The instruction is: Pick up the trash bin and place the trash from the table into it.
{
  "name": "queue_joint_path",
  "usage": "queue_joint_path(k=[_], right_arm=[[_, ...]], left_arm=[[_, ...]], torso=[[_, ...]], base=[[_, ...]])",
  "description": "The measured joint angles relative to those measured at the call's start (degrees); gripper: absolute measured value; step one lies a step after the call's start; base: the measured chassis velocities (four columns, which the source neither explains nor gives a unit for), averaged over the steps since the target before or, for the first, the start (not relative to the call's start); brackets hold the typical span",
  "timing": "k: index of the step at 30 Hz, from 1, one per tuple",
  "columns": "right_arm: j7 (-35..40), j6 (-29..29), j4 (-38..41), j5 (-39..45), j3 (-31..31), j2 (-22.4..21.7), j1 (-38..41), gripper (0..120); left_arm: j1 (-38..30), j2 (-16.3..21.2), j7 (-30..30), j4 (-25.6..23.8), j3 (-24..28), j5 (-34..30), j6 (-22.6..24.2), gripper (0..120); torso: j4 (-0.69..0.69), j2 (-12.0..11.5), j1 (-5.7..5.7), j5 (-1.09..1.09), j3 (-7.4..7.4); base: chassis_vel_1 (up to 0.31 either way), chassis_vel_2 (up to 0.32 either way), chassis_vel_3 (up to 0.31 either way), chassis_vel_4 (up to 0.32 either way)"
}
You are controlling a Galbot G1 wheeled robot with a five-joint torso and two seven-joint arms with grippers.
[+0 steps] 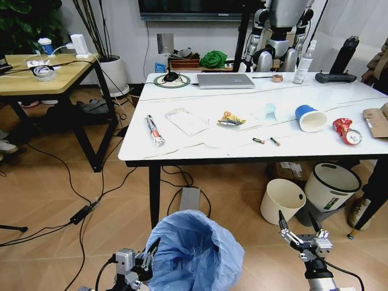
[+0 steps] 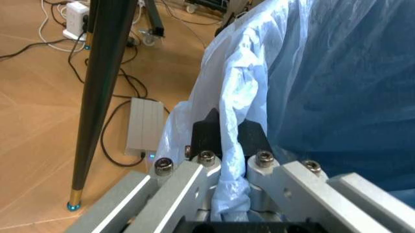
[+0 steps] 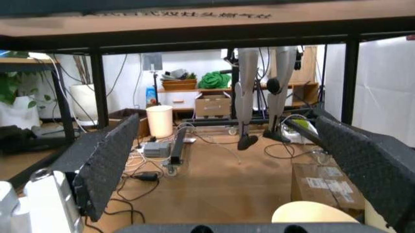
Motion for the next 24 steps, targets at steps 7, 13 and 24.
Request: queue_joint_path(k=[7, 13, 24], right_arm=[[0.0, -0.01, 0.14, -0.41, -0.1, 0.19, -0.06, 100], [0.0, -0.01, 0.19, -0.57, -0.12, 0.31, -0.1, 100], [0.03, -0.04, 0.42, -0.6, -0.11, 0.48, -0.04, 100]], left_arm=[[-0.08, 0.06, 0.0, 0.23, 0.15, -0.01, -0.01, 0], [-0.12, -0.02, 0.0, 0.32, 0.51, 0.02, -0.02, 0], [-0.45, -0.37, 0.01, 0.51, 0.83, 0.16, -0.03, 0]], torso=[[0.0, 1.57, 0.64, 0.0, 0.94], [0.0, 3.08, 1.18, 0.0, 1.89], [0.0, 5.97, 2.41, 0.0, 3.55]], base=[[0.0, 0.0, 0.0, 0.0], [0.0, 0.0, 0.0, 0.0], [0.0, 0.0, 0.0, 0.0]])
